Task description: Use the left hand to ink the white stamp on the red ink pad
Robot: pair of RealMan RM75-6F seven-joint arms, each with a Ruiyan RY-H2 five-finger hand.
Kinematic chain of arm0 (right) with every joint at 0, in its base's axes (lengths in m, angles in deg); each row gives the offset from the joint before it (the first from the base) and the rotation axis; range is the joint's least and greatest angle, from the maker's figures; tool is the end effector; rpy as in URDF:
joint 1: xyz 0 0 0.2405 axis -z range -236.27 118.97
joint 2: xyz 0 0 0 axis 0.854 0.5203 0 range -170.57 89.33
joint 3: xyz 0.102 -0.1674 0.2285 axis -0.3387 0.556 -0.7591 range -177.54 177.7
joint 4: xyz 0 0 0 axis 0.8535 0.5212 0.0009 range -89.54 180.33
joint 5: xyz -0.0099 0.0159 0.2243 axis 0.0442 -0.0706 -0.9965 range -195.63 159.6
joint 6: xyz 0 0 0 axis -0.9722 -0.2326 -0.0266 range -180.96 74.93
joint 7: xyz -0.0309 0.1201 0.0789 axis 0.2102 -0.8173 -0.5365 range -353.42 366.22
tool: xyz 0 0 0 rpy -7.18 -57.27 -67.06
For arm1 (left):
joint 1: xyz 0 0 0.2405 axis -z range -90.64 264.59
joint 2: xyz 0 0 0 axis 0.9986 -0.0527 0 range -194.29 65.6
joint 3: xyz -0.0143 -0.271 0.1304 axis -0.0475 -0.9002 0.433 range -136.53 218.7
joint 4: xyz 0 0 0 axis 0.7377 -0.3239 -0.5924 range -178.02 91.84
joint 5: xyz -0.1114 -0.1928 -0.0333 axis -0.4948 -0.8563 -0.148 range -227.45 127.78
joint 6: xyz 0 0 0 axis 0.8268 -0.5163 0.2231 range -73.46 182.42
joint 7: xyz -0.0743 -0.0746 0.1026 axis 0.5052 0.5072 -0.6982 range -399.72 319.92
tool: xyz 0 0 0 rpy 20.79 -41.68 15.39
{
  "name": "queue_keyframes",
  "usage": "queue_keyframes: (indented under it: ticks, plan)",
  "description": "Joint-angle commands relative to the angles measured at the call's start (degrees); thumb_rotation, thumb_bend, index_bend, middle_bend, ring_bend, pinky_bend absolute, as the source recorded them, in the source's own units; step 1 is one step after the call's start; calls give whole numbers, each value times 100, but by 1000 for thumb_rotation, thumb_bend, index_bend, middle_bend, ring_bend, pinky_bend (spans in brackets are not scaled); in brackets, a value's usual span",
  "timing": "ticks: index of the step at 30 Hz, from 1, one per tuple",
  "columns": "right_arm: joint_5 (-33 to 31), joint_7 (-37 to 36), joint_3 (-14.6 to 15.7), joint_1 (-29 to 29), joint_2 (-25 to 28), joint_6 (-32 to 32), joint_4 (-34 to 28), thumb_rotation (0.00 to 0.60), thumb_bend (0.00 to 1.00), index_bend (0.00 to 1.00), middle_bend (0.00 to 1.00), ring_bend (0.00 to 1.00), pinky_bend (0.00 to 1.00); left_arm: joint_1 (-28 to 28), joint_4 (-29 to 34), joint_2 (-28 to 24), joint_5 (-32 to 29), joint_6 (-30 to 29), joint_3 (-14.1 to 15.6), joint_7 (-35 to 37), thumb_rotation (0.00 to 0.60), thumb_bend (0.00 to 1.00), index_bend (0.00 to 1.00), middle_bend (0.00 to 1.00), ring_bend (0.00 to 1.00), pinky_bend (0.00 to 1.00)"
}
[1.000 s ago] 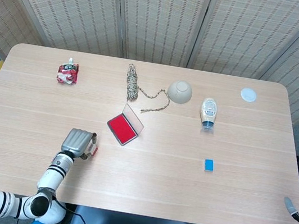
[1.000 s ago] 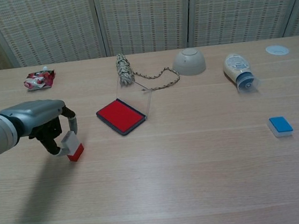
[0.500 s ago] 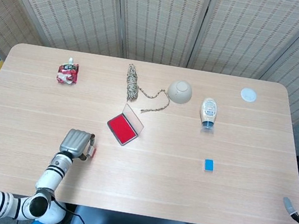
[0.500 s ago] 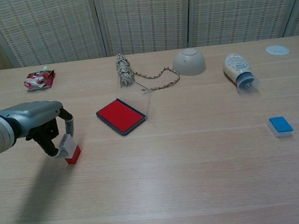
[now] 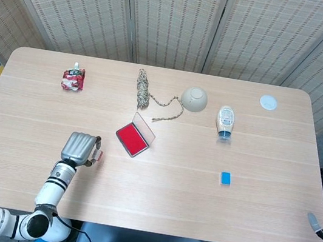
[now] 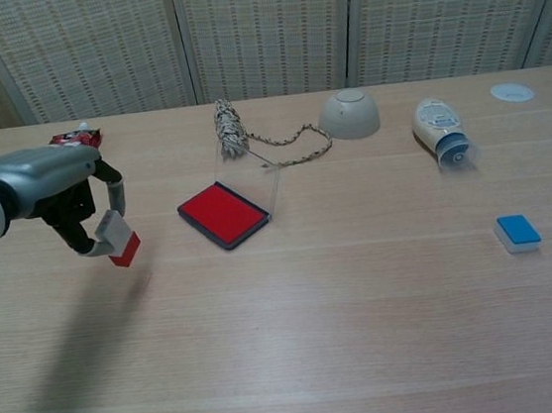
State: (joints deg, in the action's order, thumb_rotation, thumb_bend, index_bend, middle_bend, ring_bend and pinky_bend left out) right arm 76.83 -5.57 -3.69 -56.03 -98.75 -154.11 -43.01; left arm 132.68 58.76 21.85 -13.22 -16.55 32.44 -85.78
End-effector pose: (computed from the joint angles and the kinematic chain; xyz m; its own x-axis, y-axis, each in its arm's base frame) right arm -0.3556 -0.1402 0.2370 0.3470 0.2175 0.9123 -0.9233 -0.0916 0.3730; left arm -0.1697 0.3537 -0.0097 0.5392 0.3046 0.7852 0.8413 -0.1519 -0.5188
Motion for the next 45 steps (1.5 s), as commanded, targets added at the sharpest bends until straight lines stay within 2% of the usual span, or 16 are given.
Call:
queue_keyframes:
  ticks: [1,11,21,29,36,45]
  plan:
    - [-3,-38,-2,-19,11,33,5,600,263,0,0,0,0,68,15,-9,57,41,-116,56,600,401,716,1000,849,887]
    - [-223,-247,-77,-70,81,191,9,600,262,0,0,0,0,501,-282,251,-235,318,-333,-279,600,403,718,1000,849,888]
    - [-586,-690,-218,-128,199,412,95,600,262,0,0,0,0,1043,-655,180,-969,708,-834,-486,600,403,718,1000,850,888]
    - [-881,-1095,-363,-197,282,623,216,600,262,0,0,0,0,1613,-1186,174,-1802,1177,-1031,-822,600,404,719,1000,850,889]
    - [-1005,-1362,-437,-204,324,692,315,600,262,0,0,0,0,2087,-1899,354,-2397,1646,-1017,-992,600,404,719,1000,850,889]
    - [-924,-1634,-435,-168,345,622,442,600,262,0,0,0,0,2408,-2399,687,-2669,1852,-880,-961,600,404,719,1000,851,889]
